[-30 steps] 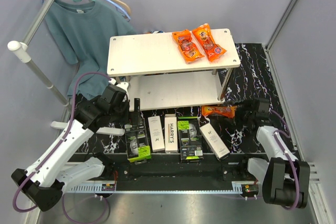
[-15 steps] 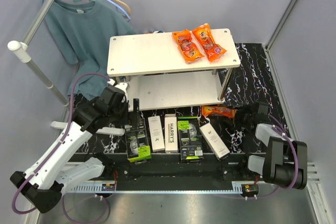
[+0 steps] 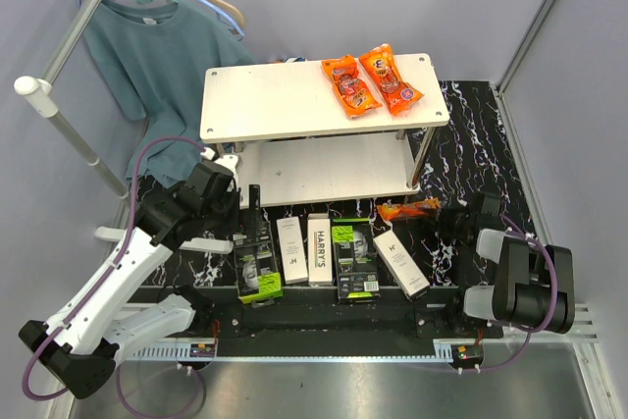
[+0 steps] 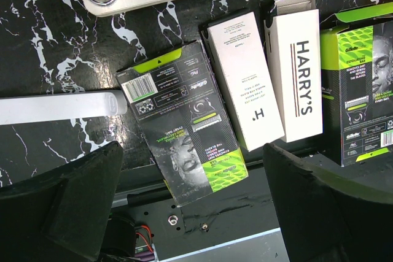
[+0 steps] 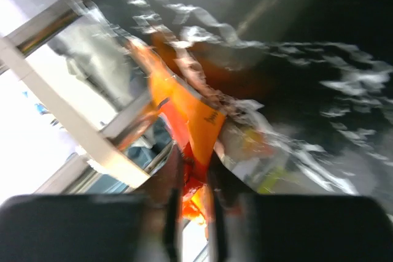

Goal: Place and organize the shaving razors onto the shelf

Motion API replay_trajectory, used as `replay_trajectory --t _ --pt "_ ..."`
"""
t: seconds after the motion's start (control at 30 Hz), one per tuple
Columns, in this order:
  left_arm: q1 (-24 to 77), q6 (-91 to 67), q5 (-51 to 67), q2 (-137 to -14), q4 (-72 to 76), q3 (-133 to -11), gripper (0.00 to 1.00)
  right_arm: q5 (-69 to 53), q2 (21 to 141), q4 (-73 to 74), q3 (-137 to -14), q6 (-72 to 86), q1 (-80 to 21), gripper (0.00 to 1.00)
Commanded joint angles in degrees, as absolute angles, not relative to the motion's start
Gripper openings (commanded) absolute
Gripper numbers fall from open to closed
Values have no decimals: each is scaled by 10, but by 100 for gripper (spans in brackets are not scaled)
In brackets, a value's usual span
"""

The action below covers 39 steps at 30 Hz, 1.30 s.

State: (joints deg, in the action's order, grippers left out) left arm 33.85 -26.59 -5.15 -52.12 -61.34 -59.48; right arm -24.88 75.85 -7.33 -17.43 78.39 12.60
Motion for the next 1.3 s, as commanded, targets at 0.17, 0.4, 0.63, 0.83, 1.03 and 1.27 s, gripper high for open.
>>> replay_trajectory --t 0.17,0.4,0.63,0.83,1.03,1.27 --pt "340 -258 -52 -513 -610 -608 99 -241 728 -41 -170 751 128 0" --pt "340 -257 -51 -515 -612 -619 99 -218 636 130 -246 668 129 0" --pt "340 -256 -38 -516 -612 -642 99 -211 585 258 -339 568 129 0" --pt "340 -239 39 -501 -572 -636 99 -256 560 355 -428 458 129 0" --pt "339 -243 158 -476 -484 -612 99 -325 554 479 -518 325 128 0" --pt "339 -271 339 -484 -353 -575 99 -449 551 546 -583 250 109 0"
